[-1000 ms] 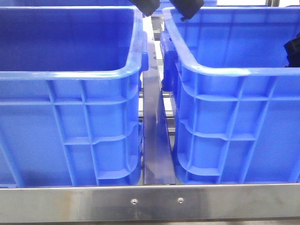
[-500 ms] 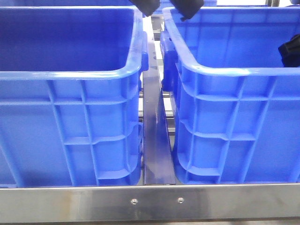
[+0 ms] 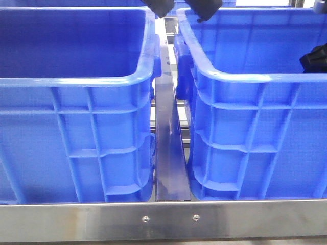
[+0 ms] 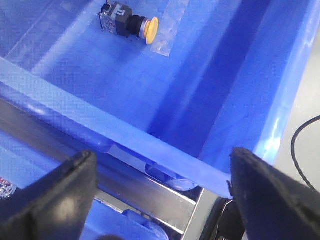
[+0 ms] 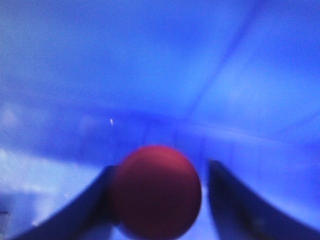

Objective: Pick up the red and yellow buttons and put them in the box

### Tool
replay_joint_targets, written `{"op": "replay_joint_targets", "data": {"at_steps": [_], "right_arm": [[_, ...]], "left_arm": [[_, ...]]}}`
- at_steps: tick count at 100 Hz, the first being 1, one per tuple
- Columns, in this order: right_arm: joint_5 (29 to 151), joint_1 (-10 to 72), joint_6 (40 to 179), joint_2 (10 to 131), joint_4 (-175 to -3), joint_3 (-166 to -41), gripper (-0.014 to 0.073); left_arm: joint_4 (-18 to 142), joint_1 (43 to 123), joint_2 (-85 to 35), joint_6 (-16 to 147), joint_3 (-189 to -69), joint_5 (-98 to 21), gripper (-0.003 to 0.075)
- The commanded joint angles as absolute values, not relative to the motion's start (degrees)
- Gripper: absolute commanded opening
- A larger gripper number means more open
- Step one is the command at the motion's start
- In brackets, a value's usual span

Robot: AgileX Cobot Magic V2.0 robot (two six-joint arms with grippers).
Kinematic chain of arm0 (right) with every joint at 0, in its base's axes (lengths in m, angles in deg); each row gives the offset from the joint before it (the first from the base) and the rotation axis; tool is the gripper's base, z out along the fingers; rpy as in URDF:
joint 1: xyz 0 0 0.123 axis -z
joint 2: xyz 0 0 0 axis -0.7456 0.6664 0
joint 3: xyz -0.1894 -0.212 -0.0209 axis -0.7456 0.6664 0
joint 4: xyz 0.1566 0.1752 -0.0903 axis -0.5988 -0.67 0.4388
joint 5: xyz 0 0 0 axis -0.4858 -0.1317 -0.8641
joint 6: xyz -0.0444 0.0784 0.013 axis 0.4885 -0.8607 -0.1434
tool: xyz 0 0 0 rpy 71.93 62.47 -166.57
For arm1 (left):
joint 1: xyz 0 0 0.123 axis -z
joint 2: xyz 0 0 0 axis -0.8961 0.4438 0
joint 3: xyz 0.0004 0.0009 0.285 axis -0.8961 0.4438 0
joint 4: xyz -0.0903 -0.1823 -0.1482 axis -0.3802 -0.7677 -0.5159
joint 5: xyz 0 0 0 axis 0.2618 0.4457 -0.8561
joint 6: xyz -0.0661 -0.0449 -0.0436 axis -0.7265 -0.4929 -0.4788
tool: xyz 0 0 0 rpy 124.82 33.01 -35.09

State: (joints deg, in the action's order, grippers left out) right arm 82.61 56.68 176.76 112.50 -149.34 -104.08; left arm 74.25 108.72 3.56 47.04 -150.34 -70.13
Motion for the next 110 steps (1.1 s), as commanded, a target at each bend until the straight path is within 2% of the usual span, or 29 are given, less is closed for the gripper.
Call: {"op": "replay_joint_targets", "data": {"at_steps": [1,46,67,74,86,97,107,110], "right_arm": [[81.8,57.1,177.0,109.9,-150.1,-105.2,0.0479],[83.1,57.1,177.0,102.9,-150.3,-103.8,0.0479],[82.7,57.1,176.8,95.1,-152.7,-97.1,0.0473],[84.1,57.1,176.8,91.8,-154.0,-94.1,0.0426],[88.2,57.1,176.8,85.0,-156.2,-88.8,0.0215],[90.3,57.1,176.8,79.4,-156.5,-85.2,0.0031],[93.2,57.1,176.8,74.7,-156.5,-82.9,-0.0074],[94.1,57.1,176.8,73.0,-156.5,-82.3,-0.0066]], "left_arm": [[73.3,109.3,1.0,46.9,-152.2,-67.3,0.0512],[73.4,108.9,0.3,46.0,-152.2,-64.8,0.0512],[82.2,107.8,-0.6,34.2,-152.0,-60.9,0.0493],[87.9,107.6,-1.0,29.4,-152.0,-62.3,0.0460],[98.3,107.6,-2.7,20.1,-151.4,-66.1,0.0366],[102.4,106.9,-5.2,16.3,-149.5,-65.8,0.0199],[101.4,105.0,-7.4,16.3,-146.9,-63.7,0.0031],[100.4,104.2,-8.2,16.3,-146.1,-62.9,-0.0023]]}}
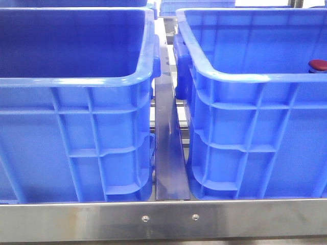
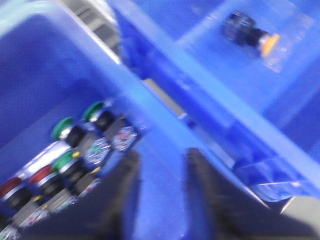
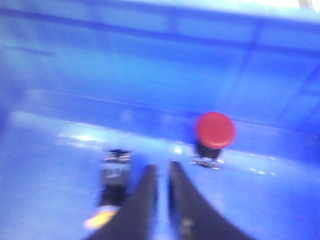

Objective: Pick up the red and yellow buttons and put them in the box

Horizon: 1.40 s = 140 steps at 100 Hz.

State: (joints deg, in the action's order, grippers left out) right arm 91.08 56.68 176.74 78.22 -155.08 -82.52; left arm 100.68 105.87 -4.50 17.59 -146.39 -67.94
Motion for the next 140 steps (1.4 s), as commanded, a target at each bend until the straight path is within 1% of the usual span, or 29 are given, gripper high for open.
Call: {"op": "replay_joint_targets", "data": {"at_steps": [1,20,31,49,75,96,122,140], "right_arm": [[94.3,57.1,176.8,72.7,-156.5,-82.0,-0.0063],[101.3,57.1,176.8,64.5,-156.4,-79.3,-0.0066],[102.0,57.1,176.8,60.3,-156.4,-78.6,-0.0066],[99.4,57.1,176.8,53.9,-156.4,-76.9,-0.0066],[93.0,57.1,175.0,44.0,-158.3,-71.6,-0.0066],[86.7,57.1,172.9,36.3,-168.7,-64.4,-0.0066],[87.0,57.1,172.9,26.0,-169.9,-59.4,-0.0057],[91.3,55.9,172.9,21.9,-169.9,-58.9,-0.0057]], "left_arm": [[100.2,104.0,-8.3,16.3,-145.7,-62.7,-0.0020],[94.8,95.6,-12.2,16.3,-139.6,-59.1,-0.0020],[94.5,90.3,-15.0,16.3,-136.9,-59.1,-0.0020],[94.5,81.5,-22.0,16.3,-133.0,-57.7,-0.0020],[95.1,71.5,-37.4,16.3,-123.6,-53.4,-0.0020],[95.1,68.9,-50.2,16.3,-115.0,-52.0,-0.0020],[95.1,68.9,-64.0,16.3,-107.6,-52.0,-0.0020],[94.9,68.9,-72.0,16.3,-103.9,-52.0,-0.0020]]}}
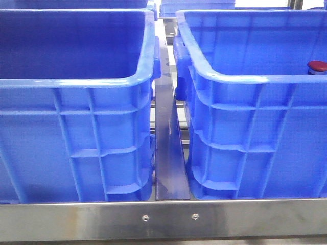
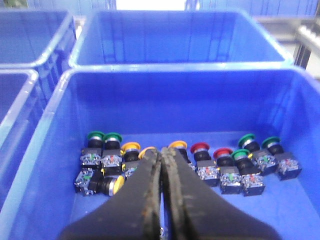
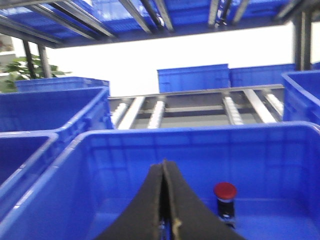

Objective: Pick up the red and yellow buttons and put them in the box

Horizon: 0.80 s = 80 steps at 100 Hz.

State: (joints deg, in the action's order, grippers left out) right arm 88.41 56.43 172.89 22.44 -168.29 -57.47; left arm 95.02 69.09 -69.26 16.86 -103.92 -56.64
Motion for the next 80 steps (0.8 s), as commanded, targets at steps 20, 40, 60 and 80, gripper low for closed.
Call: {"op": "replay_joint_targets", "data": {"at_steps": [20,40,60,80], "right_arm": [[92.6,55.7,172.9,21.7,-169.9,-58.9,-0.0057],[92.6,55.7,172.9,21.7,-170.0,-58.9,-0.0057],[92.6,55.7,172.9,21.7,-170.0,-58.9,-0.0057],[92.6,55.7,172.9,21.7,-170.0,-58.9,-0.0057]], "left_arm": [[94.9,68.9,-78.3,16.3,-101.3,-52.0,-0.0020],[95.1,68.9,-79.0,16.3,-101.3,-52.5,-0.0020],[95.1,68.9,-79.0,16.3,-101.3,-52.4,-0.0020],[95.1,68.9,-79.0,16.3,-101.3,-52.4,-0.0020]]}}
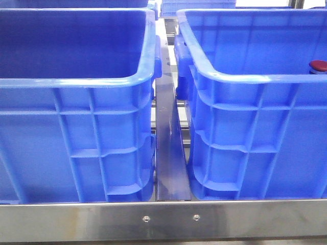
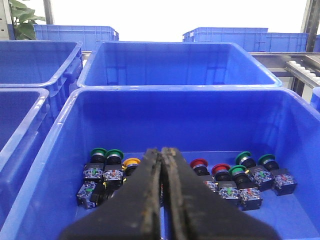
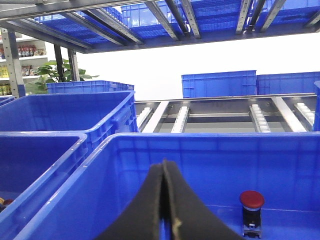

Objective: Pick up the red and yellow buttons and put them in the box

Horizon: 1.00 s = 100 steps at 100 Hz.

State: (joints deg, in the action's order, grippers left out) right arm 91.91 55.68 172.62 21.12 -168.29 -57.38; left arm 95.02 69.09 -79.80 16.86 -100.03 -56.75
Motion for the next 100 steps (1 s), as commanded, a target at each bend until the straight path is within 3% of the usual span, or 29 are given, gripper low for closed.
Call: {"op": "replay_joint_targets", "data": {"at_steps": [1,61,100], "right_arm": [[92.6,55.7,172.9,21.7,-170.0,-58.9,-0.0057],[92.6,55.7,172.9,21.7,-170.0,-58.9,-0.0057],[92.6,55.7,172.9,21.7,-170.0,-58.9,-0.0057]], "left_arm": [[95.1,68.9,-79.0,16.3,-101.3,-52.4,-0.0020],[94.1,68.5,-79.0,16.8,-98.7,-51.3,-0.0020],[81.8,60.2,-80.3,29.8,-78.4,-25.1,-0.0020]]}}
